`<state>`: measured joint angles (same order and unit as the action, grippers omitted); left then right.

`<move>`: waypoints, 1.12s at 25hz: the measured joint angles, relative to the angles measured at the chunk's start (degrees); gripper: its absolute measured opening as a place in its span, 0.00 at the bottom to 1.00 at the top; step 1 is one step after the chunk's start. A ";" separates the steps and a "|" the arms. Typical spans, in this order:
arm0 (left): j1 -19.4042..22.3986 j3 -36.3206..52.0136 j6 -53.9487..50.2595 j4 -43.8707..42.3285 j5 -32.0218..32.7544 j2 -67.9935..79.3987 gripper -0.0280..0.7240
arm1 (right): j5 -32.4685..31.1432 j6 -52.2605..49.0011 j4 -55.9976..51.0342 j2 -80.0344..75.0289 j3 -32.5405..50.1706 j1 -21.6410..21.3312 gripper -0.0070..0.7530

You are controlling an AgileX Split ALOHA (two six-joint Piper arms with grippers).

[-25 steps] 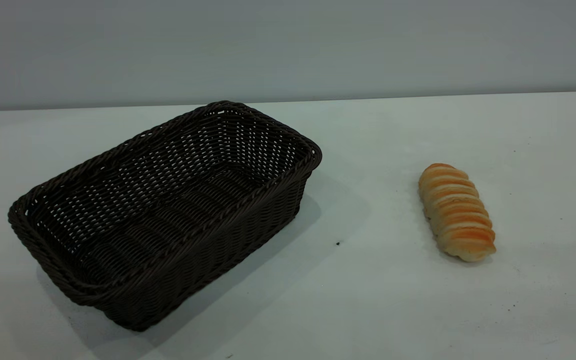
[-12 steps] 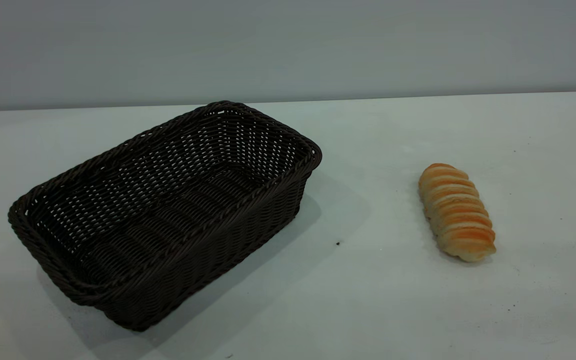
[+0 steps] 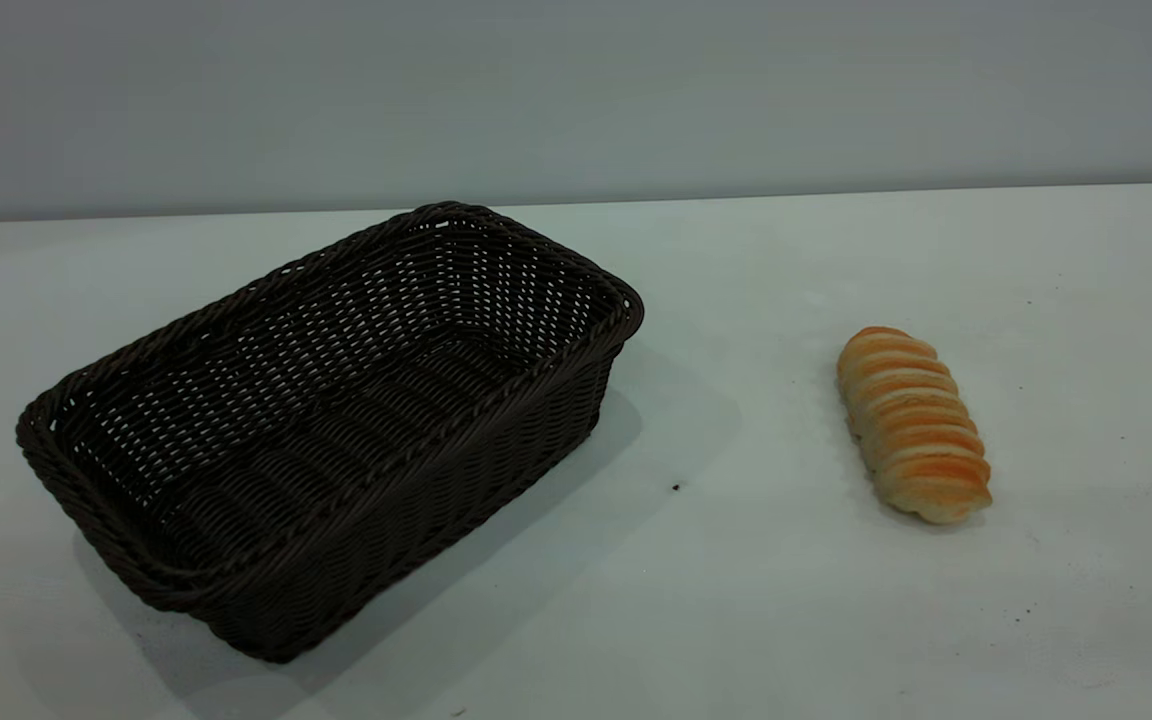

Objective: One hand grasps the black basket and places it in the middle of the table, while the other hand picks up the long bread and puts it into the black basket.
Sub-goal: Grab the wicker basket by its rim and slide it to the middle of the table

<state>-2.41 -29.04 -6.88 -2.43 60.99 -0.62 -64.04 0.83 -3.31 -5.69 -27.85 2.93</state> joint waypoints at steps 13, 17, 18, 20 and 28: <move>0.00 -0.86 6.88 11.30 -9.87 29.02 0.79 | 14.24 11.84 -11.69 -20.79 -3.71 0.00 0.66; 0.00 -5.84 8.45 12.11 -12.45 40.22 0.80 | 18.91 16.56 -16.02 -30.78 -4.47 0.00 0.66; 0.00 -7.25 8.63 12.13 -12.68 43.31 0.80 | 19.64 17.79 -17.01 -33.26 -4.47 0.00 0.66; 0.00 -10.47 8.78 12.18 -12.99 49.09 0.80 | 20.99 20.55 -19.89 -37.34 -4.47 0.00 0.66; 0.00 -14.86 7.33 11.71 -13.62 70.87 0.80 | 24.20 29.24 -28.39 -42.16 -4.47 0.00 0.66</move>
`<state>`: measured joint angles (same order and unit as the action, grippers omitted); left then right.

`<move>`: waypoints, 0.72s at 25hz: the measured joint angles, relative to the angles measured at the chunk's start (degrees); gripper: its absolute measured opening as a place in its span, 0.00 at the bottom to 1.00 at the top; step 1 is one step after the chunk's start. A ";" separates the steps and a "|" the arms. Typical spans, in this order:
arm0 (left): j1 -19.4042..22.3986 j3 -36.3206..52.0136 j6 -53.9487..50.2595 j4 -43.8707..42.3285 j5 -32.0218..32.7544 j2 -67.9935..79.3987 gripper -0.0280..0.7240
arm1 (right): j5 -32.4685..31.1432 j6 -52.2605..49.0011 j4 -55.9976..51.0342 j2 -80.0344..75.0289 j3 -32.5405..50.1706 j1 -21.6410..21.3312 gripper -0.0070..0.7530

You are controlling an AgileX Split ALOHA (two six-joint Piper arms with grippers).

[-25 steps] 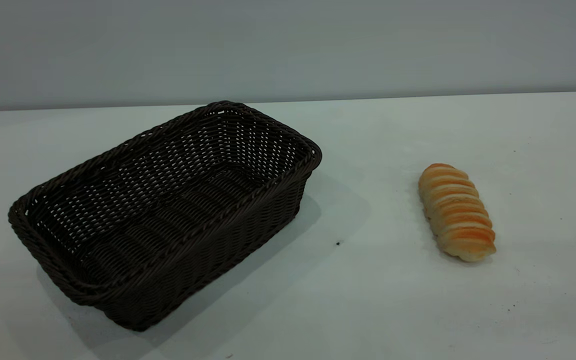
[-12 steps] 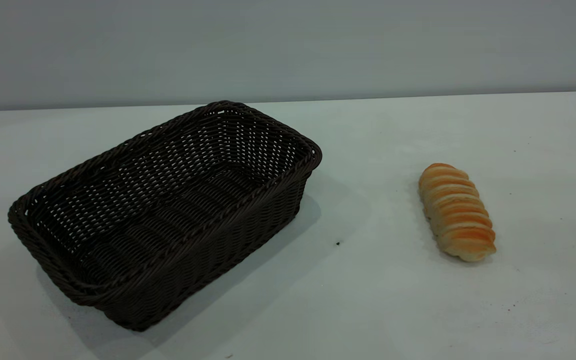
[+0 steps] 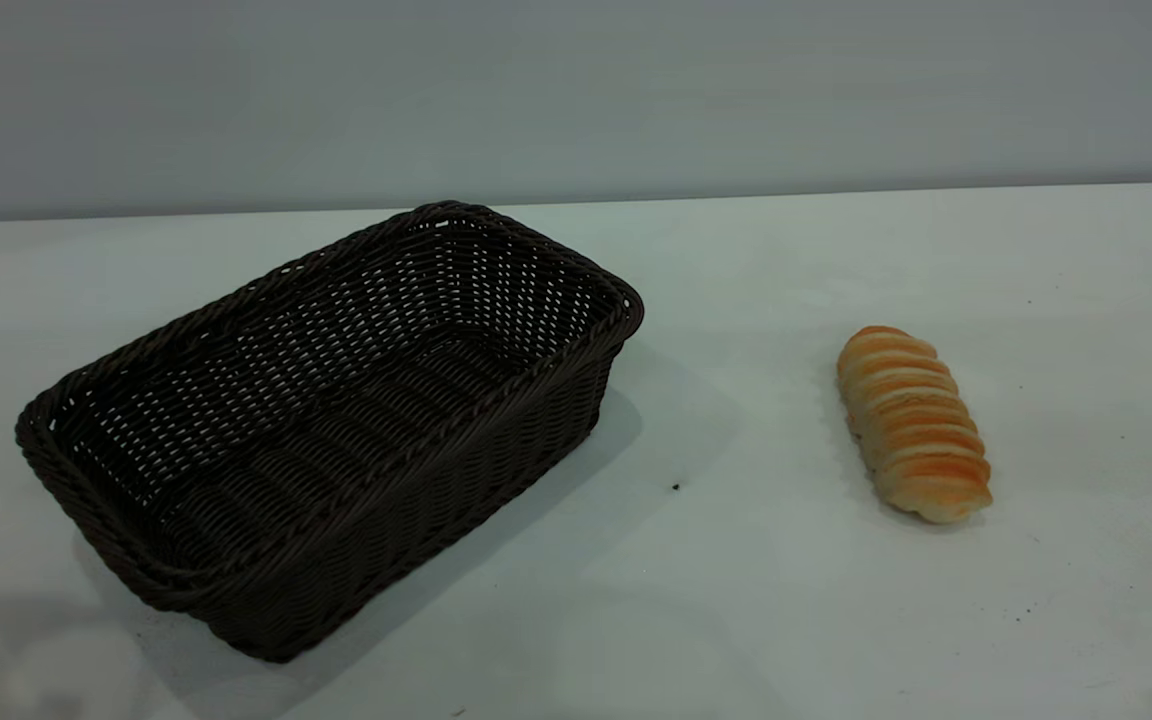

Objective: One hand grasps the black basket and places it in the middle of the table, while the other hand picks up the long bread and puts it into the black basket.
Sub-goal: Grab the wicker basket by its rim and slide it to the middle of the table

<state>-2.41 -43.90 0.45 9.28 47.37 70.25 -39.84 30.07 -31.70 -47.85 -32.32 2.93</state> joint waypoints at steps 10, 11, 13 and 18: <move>0.00 0.00 -11.76 4.71 -9.77 12.46 0.80 | -0.12 0.43 -0.38 0.00 0.00 0.00 0.66; 0.00 0.00 -13.99 5.18 -11.24 13.17 0.80 | -0.34 0.43 -0.38 0.00 0.00 0.00 0.66; 0.00 0.27 -18.52 5.44 -13.79 14.82 0.80 | -0.92 0.43 0.05 0.00 0.00 0.00 0.66; 0.00 1.96 -28.16 5.51 -17.84 20.15 0.80 | -1.55 0.50 1.01 0.00 0.00 0.00 0.66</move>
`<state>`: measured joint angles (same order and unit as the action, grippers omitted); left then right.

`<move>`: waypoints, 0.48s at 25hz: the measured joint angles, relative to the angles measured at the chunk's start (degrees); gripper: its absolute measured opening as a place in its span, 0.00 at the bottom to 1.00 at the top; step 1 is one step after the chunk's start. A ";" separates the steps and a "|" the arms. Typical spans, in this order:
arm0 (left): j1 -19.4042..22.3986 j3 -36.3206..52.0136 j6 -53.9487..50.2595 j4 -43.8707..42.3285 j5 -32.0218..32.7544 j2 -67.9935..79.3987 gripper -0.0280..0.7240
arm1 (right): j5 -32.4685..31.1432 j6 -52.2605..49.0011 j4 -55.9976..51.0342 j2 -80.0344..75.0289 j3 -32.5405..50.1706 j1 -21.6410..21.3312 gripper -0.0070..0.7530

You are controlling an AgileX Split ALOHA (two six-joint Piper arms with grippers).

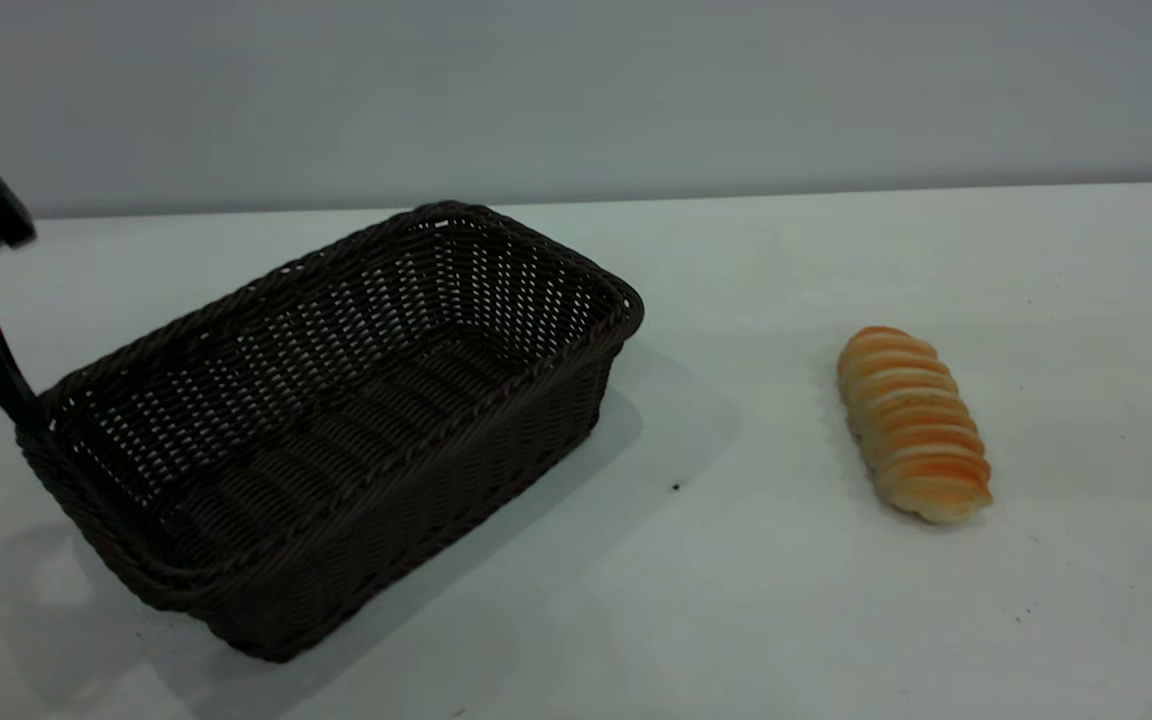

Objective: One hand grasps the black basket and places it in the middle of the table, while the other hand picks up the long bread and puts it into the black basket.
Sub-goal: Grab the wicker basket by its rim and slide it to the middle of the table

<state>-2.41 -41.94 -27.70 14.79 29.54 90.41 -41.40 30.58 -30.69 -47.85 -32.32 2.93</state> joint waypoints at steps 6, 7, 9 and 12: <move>-1.20 0.35 -0.58 3.75 -6.49 5.86 0.80 | -0.06 0.11 0.05 0.00 0.00 0.00 0.66; -1.91 0.35 0.26 5.01 -7.89 6.82 0.80 | -0.06 0.11 0.07 0.00 0.00 0.00 0.66; -3.35 0.35 2.04 7.61 -9.98 8.48 0.80 | -0.06 0.11 0.12 0.00 0.00 0.00 0.66; -4.61 0.35 3.73 10.26 -11.12 10.94 0.80 | -0.22 0.11 0.50 0.00 0.00 0.00 0.66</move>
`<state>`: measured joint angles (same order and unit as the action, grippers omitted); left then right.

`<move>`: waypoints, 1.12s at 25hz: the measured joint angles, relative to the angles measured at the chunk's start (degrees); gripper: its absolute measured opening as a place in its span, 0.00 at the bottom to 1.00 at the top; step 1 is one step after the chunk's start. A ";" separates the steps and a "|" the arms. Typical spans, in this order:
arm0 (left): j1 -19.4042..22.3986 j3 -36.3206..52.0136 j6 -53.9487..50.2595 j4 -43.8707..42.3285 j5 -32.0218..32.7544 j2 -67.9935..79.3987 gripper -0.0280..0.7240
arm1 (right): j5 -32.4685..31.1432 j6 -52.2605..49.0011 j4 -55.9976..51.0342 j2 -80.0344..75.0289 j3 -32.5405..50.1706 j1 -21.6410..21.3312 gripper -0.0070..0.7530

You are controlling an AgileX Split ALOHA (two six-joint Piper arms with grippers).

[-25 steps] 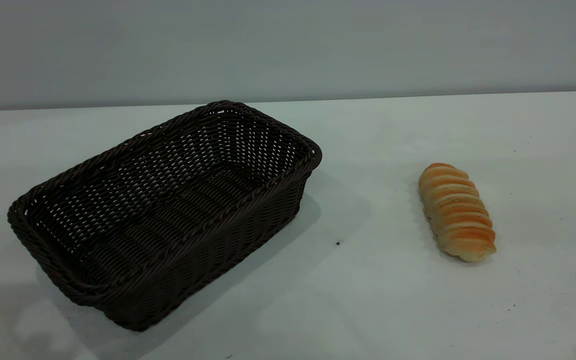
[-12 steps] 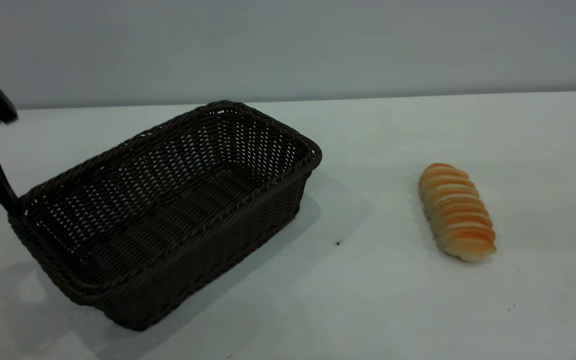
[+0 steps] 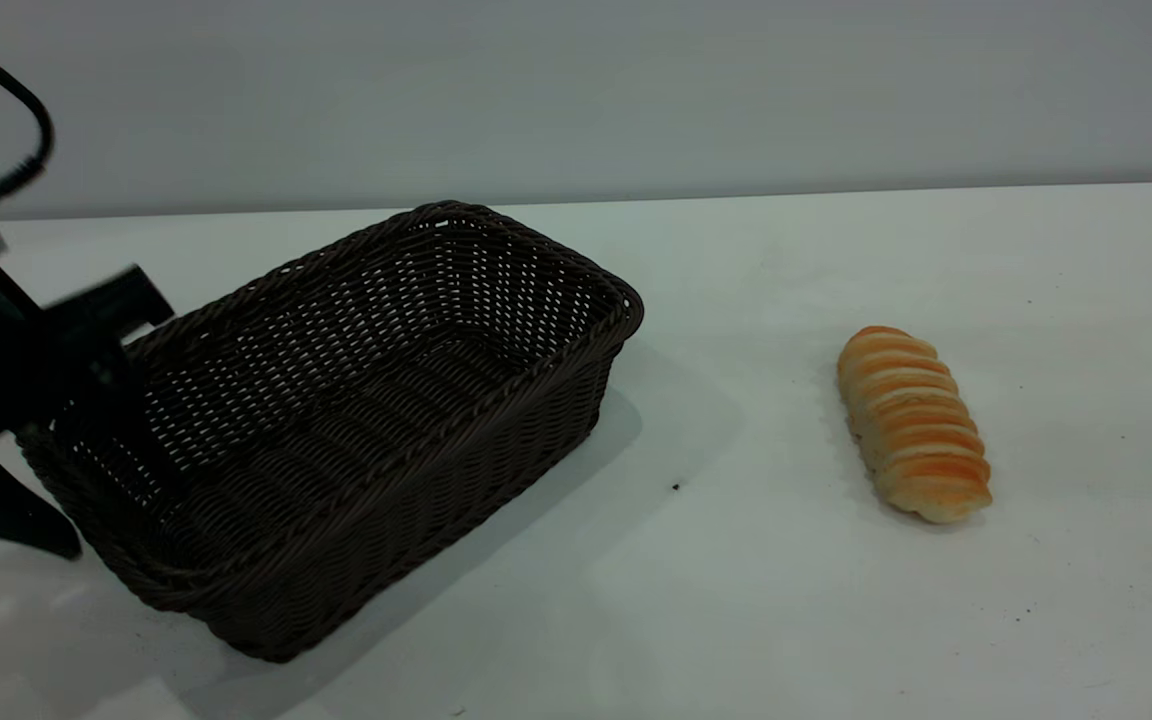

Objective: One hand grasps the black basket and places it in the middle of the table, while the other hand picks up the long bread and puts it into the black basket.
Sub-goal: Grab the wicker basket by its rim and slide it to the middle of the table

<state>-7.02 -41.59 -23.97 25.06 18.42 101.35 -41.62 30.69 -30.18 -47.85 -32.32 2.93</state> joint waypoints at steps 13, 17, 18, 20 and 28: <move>-0.23 -0.05 1.75 3.07 -11.19 11.88 0.55 | -0.38 0.00 0.95 0.00 0.00 0.00 0.66; -0.24 -0.36 2.54 5.44 -14.30 12.01 0.22 | -0.40 0.00 0.95 0.00 0.00 0.00 0.66; -0.24 -0.51 2.59 5.60 -14.17 12.01 0.22 | -0.45 0.00 0.95 0.00 0.00 0.00 0.66; -0.24 -0.51 2.59 5.97 -13.80 12.01 0.22 | -0.45 0.00 0.95 0.00 0.00 0.00 0.66; -0.24 -4.44 15.92 7.23 -8.96 10.51 0.22 | -2.06 0.00 1.79 0.00 0.00 0.00 0.66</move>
<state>-7.26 -46.03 -8.05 32.29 9.45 111.86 -43.68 30.69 -28.39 -47.85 -32.32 2.93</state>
